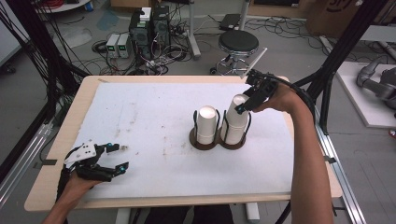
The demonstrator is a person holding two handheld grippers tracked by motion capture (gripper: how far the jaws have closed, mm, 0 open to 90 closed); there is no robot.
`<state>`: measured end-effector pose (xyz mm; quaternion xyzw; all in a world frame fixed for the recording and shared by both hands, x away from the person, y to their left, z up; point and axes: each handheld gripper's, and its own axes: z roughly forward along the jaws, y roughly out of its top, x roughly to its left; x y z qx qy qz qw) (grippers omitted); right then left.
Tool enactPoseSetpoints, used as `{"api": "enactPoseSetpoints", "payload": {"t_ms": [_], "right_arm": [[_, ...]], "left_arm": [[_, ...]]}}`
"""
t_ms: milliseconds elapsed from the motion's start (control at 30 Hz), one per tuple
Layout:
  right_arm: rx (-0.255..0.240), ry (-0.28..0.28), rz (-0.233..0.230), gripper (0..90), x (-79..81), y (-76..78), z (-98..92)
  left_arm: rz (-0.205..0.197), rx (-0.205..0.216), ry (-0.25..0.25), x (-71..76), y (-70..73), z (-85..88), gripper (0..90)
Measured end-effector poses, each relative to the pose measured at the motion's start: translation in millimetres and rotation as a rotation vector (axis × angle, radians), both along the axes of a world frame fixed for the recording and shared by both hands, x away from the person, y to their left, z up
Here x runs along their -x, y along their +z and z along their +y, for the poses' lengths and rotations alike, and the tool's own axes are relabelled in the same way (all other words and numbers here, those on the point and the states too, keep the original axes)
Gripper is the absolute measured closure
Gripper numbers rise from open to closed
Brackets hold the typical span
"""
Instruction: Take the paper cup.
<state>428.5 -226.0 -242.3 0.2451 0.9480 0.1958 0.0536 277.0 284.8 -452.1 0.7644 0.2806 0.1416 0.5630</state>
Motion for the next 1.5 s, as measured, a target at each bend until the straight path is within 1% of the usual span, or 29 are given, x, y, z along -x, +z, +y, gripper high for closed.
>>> {"api": "enactPoseSetpoints", "payload": {"t_ms": [67,100,167,200,233,367,633,867,1000,1267,1500], "right_arm": [[0.002,0.002,0.001,24.4,-0.6,-2.1,0.6],[0.001,0.006,0.006,27.6,-0.5,-3.0,1.1],[0.012,0.007,-0.008,32.9,-0.3,-4.3,2.3],[0.008,0.004,-0.008,33.9,-0.1,-4.6,2.6],[0.004,0.011,-0.010,34.1,0.1,-5.0,2.5],[0.011,0.010,-0.017,34.6,0.3,-4.5,2.1],[0.009,0.003,-0.014,35.4,1.2,-3.5,1.7],[0.000,-0.008,-0.022,35.9,2.9,1.9,0.0],[0.000,-0.003,-0.040,36.1,5.9,13.5,-0.2],[-0.012,0.008,-0.073,36.2,10.1,32.1,1.1],[-0.024,0.015,-0.115,36.3,14.0,56.2,2.5]], "left_arm": [[0.000,0.000,0.000,0.0,0.0,0.0,14.3],[0.000,0.000,0.000,0.0,0.0,0.0,14.3],[-0.001,-0.003,-0.001,0.1,0.0,-0.1,14.3],[-0.001,-0.003,-0.001,0.1,0.0,-0.1,14.3],[-0.002,-0.005,-0.001,0.1,0.0,-0.2,14.3],[-0.001,-0.006,0.000,0.0,0.1,-0.4,14.3],[-0.004,-0.008,-0.001,0.1,0.0,-0.6,14.3],[-0.003,-0.011,-0.002,0.0,0.1,-0.6,14.3],[-0.002,-0.010,-0.001,0.2,0.0,-0.9,14.3],[-0.003,-0.009,-0.001,0.4,0.1,-1.0,14.3],[-0.002,-0.009,-0.001,0.2,0.1,-0.9,14.3]]}}
